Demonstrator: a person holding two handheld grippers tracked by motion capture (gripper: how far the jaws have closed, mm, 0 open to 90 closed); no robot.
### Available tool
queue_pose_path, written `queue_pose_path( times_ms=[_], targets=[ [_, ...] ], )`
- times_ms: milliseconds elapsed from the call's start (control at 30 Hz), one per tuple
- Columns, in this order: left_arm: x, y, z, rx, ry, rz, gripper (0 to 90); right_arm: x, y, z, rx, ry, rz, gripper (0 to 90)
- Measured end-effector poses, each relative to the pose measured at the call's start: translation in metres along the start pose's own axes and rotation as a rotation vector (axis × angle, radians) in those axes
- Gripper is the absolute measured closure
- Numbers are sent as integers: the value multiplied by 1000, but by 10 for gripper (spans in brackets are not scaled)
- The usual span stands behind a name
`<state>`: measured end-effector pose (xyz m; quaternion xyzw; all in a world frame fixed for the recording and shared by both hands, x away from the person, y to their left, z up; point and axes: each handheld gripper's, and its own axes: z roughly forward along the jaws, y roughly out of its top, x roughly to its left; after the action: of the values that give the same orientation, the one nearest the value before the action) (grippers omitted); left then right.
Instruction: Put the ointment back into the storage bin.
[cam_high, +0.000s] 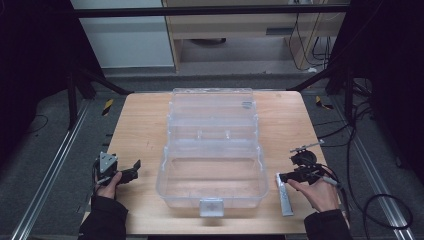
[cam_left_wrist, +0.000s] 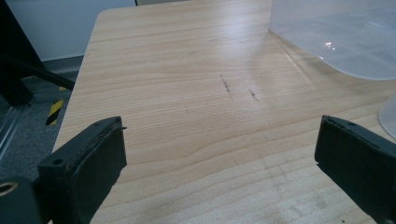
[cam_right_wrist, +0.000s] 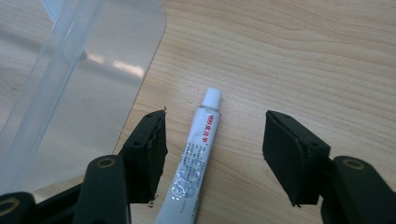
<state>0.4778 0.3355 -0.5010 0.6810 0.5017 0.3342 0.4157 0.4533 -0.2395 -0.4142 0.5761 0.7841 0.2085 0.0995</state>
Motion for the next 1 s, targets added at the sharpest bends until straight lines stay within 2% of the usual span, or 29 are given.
queue_pose_path(
  times_ms=[500,600,1000],
  targets=[
    [0,0,0,0,0,1,15,6,0,14,66,-10,-6,457],
    [0,0,0,-3,-1,-3,15,3,-3,19,82,-2,15,467],
    [0,0,0,-3,-1,-4,15,7,-3,33,125,0,-3,527]
  ],
)
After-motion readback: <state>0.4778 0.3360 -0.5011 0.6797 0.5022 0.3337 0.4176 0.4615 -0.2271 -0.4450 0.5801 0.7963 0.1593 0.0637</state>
